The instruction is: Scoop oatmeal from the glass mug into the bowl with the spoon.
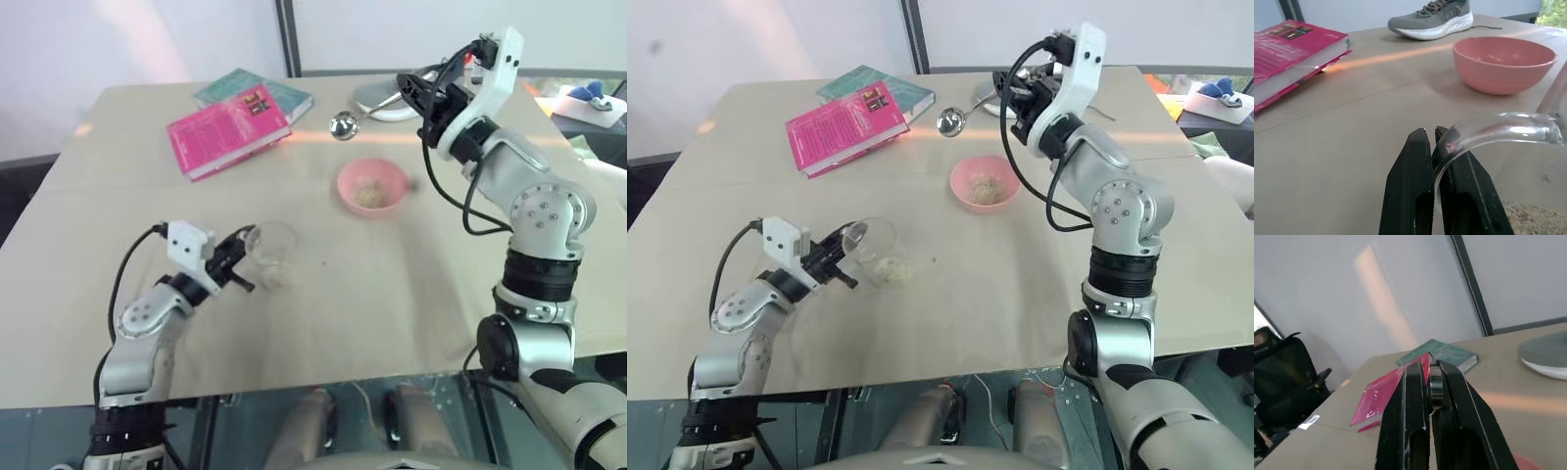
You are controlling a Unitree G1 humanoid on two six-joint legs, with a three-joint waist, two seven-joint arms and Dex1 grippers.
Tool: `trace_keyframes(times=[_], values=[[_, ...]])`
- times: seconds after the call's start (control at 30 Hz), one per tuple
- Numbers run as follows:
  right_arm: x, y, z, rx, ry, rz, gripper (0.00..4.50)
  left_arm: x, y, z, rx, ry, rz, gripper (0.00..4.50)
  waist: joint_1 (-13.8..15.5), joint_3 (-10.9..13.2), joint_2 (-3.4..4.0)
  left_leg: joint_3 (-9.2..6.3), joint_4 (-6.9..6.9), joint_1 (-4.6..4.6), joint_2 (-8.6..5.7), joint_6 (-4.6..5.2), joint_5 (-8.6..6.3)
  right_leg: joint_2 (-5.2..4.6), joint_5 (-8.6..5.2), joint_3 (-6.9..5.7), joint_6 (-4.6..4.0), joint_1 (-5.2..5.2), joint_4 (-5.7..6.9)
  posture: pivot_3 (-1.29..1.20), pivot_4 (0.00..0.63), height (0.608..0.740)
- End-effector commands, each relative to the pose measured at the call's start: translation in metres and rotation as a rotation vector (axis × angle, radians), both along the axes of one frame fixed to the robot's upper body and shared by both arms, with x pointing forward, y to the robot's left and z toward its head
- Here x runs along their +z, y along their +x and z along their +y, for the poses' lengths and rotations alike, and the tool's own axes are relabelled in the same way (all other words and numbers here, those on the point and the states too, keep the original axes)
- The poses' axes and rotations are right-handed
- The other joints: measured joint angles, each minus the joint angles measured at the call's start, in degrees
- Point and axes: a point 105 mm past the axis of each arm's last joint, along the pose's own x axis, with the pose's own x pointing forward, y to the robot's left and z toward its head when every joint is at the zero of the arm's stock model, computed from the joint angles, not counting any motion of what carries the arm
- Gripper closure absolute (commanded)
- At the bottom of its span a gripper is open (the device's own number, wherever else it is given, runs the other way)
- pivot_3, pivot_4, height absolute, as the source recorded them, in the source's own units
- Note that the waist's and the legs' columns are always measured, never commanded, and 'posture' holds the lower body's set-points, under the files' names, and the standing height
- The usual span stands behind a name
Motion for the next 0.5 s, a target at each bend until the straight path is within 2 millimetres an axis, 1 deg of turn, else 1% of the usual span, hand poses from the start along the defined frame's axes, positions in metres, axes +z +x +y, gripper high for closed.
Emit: trace_keyframes(times=[0.03,0.17,0.27,0.37,0.43,0.5], values=[[0.021,-0.022,0.009,0.062,-0.025,-0.120,4.50,0.020,0.013,0.003,0.068,-0.002,-0.057,4.48,0.02,0.00,0.00,-0.01,0.00,-0.02,0.00,0.00,0.00,0.00,0.00,-0.01,0.00,0.00,0.00,0.00,0.150,0.740],[0.036,-0.040,0.019,0.140,-0.044,-0.198,4.50,0.043,0.040,0.009,0.189,-0.012,-0.106,4.48,0.23,0.01,-0.04,-0.11,0.08,-0.10,-0.01,0.00,0.00,0.00,0.00,-0.12,0.01,-0.02,-0.02,0.00,0.150,0.740],[0.044,-0.049,0.025,0.182,-0.060,-0.234,4.50,0.055,0.055,0.010,0.241,-0.006,-0.136,4.48,0.20,0.01,-0.04,-0.11,0.11,-0.13,-0.04,0.00,0.00,-0.01,0.00,-0.12,0.01,-0.02,-0.02,0.00,0.150,0.740],[0.044,-0.054,0.031,0.210,-0.093,-0.254,4.50,0.061,0.063,0.007,0.261,-0.010,-0.151,4.48,-0.05,0.00,-0.04,-0.09,0.10,-0.12,-0.03,0.00,0.00,0.00,0.00,-0.08,0.01,-0.03,-0.04,0.00,0.150,0.740],[0.040,-0.058,0.037,0.236,-0.124,-0.265,4.50,0.064,0.068,0.004,0.271,0.004,-0.164,4.48,-0.09,0.01,-0.04,-0.09,0.09,-0.12,-0.03,0.00,0.00,0.00,0.00,-0.09,0.01,-0.05,-0.06,0.00,0.150,0.740],[0.036,-0.057,0.042,0.240,-0.156,-0.270,4.50,0.065,0.071,0.000,0.271,0.011,-0.176,4.48,-0.14,0.00,-0.04,-0.08,0.08,-0.15,-0.03,0.00,0.00,0.00,0.00,-0.07,0.01,-0.10,-0.05,0.00,0.150,0.740]])
